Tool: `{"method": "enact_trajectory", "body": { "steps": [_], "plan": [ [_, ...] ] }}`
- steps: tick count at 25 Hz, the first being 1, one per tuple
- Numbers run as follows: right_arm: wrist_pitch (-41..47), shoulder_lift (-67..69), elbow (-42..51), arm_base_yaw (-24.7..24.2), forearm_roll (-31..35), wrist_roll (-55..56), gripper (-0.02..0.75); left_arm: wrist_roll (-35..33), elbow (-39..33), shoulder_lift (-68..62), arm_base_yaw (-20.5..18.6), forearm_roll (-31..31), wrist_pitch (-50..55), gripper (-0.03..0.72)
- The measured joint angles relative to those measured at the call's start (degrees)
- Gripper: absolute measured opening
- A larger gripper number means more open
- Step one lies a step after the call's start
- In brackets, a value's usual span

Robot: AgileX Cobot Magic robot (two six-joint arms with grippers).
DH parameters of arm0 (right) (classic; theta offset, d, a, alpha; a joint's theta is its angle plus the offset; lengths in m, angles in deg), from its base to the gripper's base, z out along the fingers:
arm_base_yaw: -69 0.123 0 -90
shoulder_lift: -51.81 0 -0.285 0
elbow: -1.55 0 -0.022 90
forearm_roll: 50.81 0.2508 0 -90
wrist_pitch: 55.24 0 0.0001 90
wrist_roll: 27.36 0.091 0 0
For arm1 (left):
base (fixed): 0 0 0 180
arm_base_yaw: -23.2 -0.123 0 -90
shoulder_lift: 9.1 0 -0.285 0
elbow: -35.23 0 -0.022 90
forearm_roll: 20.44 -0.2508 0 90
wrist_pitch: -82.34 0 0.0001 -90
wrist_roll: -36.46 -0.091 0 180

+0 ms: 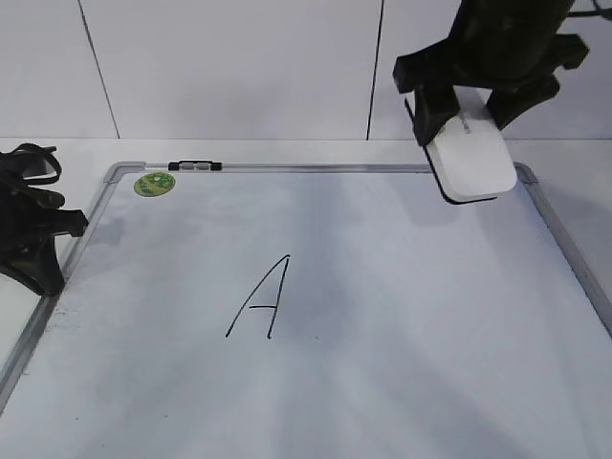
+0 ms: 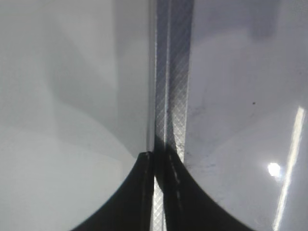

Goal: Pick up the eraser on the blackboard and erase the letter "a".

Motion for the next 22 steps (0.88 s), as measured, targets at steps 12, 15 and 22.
{"method": "enact_trajectory", "body": {
  "steps": [12, 15, 22],
  "plan": [
    [0.94, -11.30, 2.18, 0.00, -6.95, 5.21, 0.564, 0.00, 0.00, 0.00, 0.00, 0.00, 0.00, 0.017],
    [0.99, -14.16, 5.61, -0.09, -8.86, 6.77, 0.564, 0.00, 0.00, 0.00, 0.00, 0.00, 0.00, 0.017],
    [1.08, -17.97, 12.75, -4.95, -9.41, 7.71, 0.564, 0.00, 0.00, 0.00, 0.00, 0.00, 0.00, 0.018]
  ]
}}
